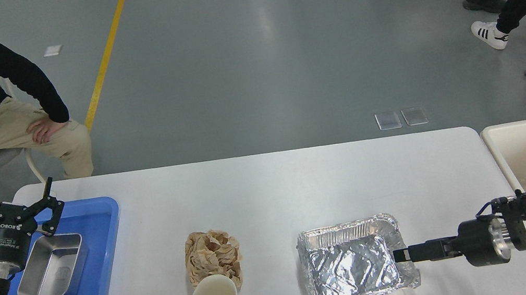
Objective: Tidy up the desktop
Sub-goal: 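Reach the right gripper to the rim of the foil container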
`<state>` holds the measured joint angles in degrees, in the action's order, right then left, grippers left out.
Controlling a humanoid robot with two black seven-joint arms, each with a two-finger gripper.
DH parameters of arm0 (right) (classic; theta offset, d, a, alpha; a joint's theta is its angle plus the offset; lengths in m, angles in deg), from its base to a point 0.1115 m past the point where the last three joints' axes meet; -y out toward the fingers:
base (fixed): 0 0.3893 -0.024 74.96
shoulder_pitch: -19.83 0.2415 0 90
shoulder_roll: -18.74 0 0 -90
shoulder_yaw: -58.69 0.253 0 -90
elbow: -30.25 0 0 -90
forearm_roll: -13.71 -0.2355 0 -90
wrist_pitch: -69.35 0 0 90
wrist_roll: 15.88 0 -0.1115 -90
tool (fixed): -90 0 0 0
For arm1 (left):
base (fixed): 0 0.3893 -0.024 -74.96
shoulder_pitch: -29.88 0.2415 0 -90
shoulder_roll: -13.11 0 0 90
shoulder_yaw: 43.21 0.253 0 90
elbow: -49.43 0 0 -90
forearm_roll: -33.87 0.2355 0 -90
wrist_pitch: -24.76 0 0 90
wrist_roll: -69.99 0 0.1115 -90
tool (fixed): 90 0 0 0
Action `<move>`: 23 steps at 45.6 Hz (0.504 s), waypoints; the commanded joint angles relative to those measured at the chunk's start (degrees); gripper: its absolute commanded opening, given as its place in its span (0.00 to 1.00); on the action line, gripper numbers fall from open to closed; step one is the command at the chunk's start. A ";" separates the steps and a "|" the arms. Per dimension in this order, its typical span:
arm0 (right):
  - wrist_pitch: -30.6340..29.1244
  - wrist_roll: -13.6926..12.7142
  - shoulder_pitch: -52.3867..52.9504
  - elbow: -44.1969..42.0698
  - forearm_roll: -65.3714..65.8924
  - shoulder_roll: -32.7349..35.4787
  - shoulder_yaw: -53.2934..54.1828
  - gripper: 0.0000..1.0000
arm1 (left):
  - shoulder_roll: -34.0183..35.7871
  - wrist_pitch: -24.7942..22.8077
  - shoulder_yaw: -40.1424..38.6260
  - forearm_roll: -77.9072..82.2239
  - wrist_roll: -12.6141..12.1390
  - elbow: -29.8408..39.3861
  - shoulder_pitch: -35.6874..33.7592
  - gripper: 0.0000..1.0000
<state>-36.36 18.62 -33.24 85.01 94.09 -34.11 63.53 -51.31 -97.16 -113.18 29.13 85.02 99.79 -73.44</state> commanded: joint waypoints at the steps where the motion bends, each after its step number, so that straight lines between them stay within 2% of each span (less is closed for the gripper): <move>1: 0.06 0.04 -0.10 -0.88 -0.05 -1.47 0.00 1.00 | 0.08 0.02 0.01 0.08 0.00 0.00 0.05 0.97; 23: 1.03 1.01 -0.37 -2.64 -0.05 -4.20 -0.97 1.00 | -0.18 -0.07 0.09 0.00 0.00 0.00 0.14 0.97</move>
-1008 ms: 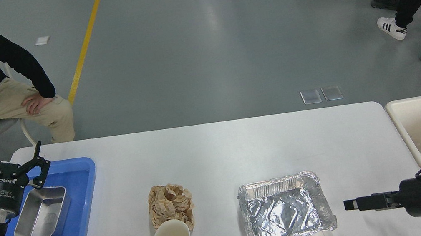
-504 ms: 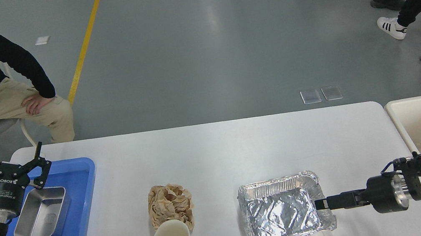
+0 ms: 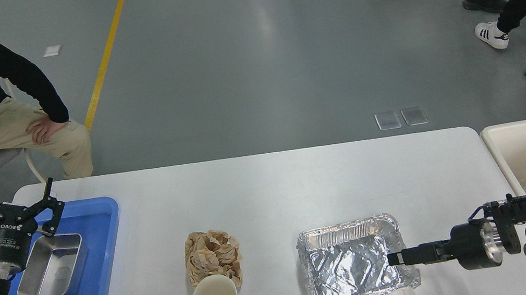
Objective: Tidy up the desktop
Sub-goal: 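Reach the right gripper to the rim of the foil container, then grasp the foil container rim with the right gripper and drag it farther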
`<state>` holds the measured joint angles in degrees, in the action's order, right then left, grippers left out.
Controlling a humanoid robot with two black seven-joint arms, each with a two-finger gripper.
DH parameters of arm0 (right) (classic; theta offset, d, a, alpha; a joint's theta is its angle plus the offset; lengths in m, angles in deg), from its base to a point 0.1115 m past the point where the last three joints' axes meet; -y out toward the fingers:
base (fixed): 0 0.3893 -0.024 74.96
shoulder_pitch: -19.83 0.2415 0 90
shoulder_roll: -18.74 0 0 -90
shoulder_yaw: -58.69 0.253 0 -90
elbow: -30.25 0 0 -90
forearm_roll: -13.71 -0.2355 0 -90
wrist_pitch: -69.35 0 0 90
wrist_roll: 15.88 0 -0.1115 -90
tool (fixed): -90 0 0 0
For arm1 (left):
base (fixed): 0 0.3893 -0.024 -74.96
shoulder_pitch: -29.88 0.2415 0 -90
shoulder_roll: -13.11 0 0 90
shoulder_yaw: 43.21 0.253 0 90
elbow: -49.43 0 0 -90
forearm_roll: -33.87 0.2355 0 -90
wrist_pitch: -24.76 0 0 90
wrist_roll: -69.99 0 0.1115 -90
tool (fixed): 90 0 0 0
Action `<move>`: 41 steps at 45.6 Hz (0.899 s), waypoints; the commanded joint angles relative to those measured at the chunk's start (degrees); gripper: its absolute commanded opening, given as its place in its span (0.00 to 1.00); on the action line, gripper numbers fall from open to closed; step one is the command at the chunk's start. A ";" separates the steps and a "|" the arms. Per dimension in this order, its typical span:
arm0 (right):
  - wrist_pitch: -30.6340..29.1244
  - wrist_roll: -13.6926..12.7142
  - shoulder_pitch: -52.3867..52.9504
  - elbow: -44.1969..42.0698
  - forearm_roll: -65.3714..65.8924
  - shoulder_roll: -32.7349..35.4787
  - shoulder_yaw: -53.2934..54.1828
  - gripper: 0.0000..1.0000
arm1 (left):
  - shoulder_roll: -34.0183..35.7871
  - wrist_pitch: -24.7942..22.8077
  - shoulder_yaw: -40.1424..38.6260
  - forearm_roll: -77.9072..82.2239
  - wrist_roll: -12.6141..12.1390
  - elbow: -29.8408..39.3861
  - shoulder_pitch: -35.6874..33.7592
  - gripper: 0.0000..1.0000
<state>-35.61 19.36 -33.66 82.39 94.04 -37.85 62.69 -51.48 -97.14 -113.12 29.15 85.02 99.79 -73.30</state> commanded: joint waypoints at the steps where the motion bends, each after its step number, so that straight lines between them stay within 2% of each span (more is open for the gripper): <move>1: 0.28 0.27 -0.04 -0.11 0.00 -0.45 -0.13 1.00 | -0.01 -0.09 -0.05 -0.02 0.00 0.00 0.00 0.97; 35: 5.38 0.27 0.66 -2.22 0.35 -4.93 -5.14 1.00 | -0.63 -0.18 -0.05 0.07 0.09 -0.44 0.53 0.97; 37: 5.47 0.36 0.75 -2.22 0.53 -4.93 -5.23 0.97 | -0.63 -0.18 -0.05 0.07 0.09 -0.44 0.53 0.97; 41: 5.99 0.45 0.75 -2.14 1.14 -4.85 -5.40 0.85 | -0.63 -0.18 -0.05 0.07 0.09 -0.44 0.44 0.97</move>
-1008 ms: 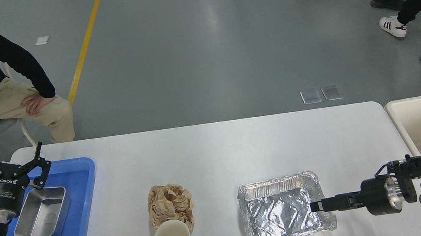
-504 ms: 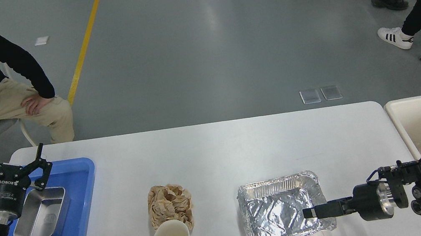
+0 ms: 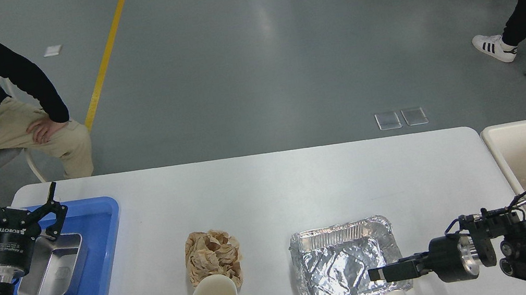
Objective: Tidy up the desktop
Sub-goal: 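Grasp the foil container rim with the right gripper and drag it farther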
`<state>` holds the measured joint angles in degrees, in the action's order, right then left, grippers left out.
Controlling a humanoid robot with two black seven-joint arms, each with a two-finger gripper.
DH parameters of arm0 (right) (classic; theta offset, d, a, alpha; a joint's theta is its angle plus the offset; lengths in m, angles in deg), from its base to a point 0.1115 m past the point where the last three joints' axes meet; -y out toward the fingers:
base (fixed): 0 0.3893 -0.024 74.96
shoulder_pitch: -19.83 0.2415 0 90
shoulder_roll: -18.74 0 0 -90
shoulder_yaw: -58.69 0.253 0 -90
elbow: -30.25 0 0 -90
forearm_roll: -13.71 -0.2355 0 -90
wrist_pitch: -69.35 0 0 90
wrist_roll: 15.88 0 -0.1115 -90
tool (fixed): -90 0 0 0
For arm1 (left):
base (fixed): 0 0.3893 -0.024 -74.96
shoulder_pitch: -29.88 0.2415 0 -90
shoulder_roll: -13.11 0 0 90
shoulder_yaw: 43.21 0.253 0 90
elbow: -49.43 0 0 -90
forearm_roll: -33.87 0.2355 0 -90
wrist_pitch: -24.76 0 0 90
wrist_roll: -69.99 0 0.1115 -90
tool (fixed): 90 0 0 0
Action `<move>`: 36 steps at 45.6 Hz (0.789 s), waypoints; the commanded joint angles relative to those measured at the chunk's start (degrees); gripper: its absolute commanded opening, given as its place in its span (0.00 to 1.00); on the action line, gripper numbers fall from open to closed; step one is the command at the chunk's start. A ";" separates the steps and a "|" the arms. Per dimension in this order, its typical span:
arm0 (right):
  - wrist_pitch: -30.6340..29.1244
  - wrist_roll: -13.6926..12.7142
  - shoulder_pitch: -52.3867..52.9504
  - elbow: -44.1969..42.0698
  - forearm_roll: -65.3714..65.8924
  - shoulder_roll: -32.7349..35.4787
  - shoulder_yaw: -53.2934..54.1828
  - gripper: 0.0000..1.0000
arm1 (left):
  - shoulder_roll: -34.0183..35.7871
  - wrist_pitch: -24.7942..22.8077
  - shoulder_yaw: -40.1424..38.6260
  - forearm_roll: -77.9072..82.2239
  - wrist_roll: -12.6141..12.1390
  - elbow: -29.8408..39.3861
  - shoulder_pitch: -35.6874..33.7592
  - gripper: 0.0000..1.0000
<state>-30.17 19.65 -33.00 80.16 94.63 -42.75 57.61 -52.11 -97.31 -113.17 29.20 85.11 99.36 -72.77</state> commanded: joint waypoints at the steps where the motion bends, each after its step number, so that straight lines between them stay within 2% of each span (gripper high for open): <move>1: 0.90 0.33 0.10 0.10 0.63 0.05 -0.59 0.82 | 0.00 -0.01 0.00 -0.07 0.00 -0.01 -0.09 0.97; 7: 3.19 1.91 0.89 0.01 1.69 0.05 -2.78 0.69 | 0.00 -0.19 0.00 0.01 0.00 0.08 -0.08 0.97; 11: 4.77 2.09 1.33 0.10 2.04 0.14 -4.27 0.54 | 0.00 -0.19 0.00 -0.07 0.00 -0.01 0.00 0.97; 14: 4.86 2.09 1.76 0.01 2.04 0.14 -4.98 0.32 | -0.26 -0.19 0.00 0.01 0.00 -0.01 0.00 0.97; 16: 4.77 2.09 2.20 0.01 1.95 0.22 -5.59 0.07 | -0.35 -0.19 0.00 0.01 0.00 -0.01 0.00 0.97; 17: 4.77 2.09 2.29 0.01 1.95 0.22 -6.03 0.00 | -0.35 -0.19 0.00 0.01 0.00 0.08 0.00 0.97; 36: 4.95 2.09 3.61 -2.80 1.69 -0.04 -7.27 0.00 | -0.35 -0.19 0.00 0.01 0.00 -0.01 0.27 0.97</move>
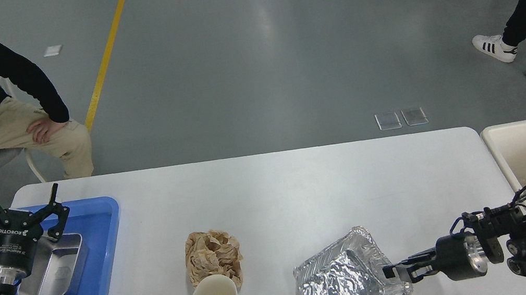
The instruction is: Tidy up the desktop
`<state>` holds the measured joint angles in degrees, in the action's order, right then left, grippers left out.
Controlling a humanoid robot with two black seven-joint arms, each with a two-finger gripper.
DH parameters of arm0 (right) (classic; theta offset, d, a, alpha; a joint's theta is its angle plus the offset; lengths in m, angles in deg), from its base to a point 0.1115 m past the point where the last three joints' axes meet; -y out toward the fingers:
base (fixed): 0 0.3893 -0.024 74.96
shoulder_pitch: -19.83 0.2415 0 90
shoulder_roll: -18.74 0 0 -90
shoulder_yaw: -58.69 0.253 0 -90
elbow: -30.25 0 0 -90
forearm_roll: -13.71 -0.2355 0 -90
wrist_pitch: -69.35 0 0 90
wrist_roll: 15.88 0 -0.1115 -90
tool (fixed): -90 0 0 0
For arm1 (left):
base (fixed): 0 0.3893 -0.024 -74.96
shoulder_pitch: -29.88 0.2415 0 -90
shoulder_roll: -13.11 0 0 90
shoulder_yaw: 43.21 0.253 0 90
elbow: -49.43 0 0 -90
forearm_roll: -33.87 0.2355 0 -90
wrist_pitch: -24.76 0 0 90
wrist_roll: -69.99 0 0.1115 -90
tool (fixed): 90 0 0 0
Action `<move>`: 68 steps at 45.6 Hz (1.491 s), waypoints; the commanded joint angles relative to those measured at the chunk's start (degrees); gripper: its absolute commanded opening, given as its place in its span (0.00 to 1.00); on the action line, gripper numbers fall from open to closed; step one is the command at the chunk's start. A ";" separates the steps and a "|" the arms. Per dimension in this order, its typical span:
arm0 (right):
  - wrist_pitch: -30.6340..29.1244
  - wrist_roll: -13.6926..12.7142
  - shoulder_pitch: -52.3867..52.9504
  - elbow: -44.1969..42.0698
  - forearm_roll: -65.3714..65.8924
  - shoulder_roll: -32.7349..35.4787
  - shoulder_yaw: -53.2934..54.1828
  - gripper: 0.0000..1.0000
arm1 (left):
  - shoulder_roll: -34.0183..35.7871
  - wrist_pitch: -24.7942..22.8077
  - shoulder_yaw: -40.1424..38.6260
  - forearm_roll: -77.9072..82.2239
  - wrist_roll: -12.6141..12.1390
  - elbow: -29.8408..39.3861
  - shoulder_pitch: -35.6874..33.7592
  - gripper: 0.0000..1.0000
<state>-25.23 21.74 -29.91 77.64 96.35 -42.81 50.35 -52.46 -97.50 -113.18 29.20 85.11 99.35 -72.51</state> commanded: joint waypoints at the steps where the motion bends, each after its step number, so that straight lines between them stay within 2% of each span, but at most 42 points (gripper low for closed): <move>1: 0.01 -0.01 0.69 -0.29 -0.02 0.02 0.00 0.00 | 0.00 0.01 0.00 0.01 0.00 0.00 0.09 0.97; 10: -0.08 -0.27 2.98 -0.37 -0.64 1.16 -0.18 0.00 | 0.00 0.10 0.00 0.01 0.00 0.00 0.00 0.97; 21: -1.39 -1.50 7.28 -0.11 -0.81 5.82 -0.18 0.00 | -0.26 0.10 0.00 0.10 0.00 0.00 0.00 0.97; 30: -8.77 -4.66 13.34 -0.20 -3.36 9.25 0.00 0.00 | -1.23 0.10 0.00 0.28 0.00 -0.18 0.00 0.97; 33: -11.76 -6.77 15.54 -0.20 -5.73 9.95 0.00 0.00 | -1.49 0.10 0.00 0.45 0.00 -0.61 0.00 0.97; 45: -24.68 -18.72 21.26 0.24 -14.60 10.57 0.44 0.00 | -1.41 0.10 0.00 0.72 0.00 -1.23 0.00 0.97; 59: -28.47 -27.69 21.96 1.29 -29.90 10.74 0.79 0.00 | -1.32 1.06 0.09 0.72 0.00 -1.23 0.00 0.97; 68: -28.20 -30.59 21.88 4.28 -33.59 11.97 0.88 0.00 | -0.53 4.93 1.15 1.42 0.17 -1.23 0.00 0.97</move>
<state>-53.68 -7.53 -7.92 79.74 64.08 -31.85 51.18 -53.44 -94.82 -112.41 30.01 85.15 98.09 -72.54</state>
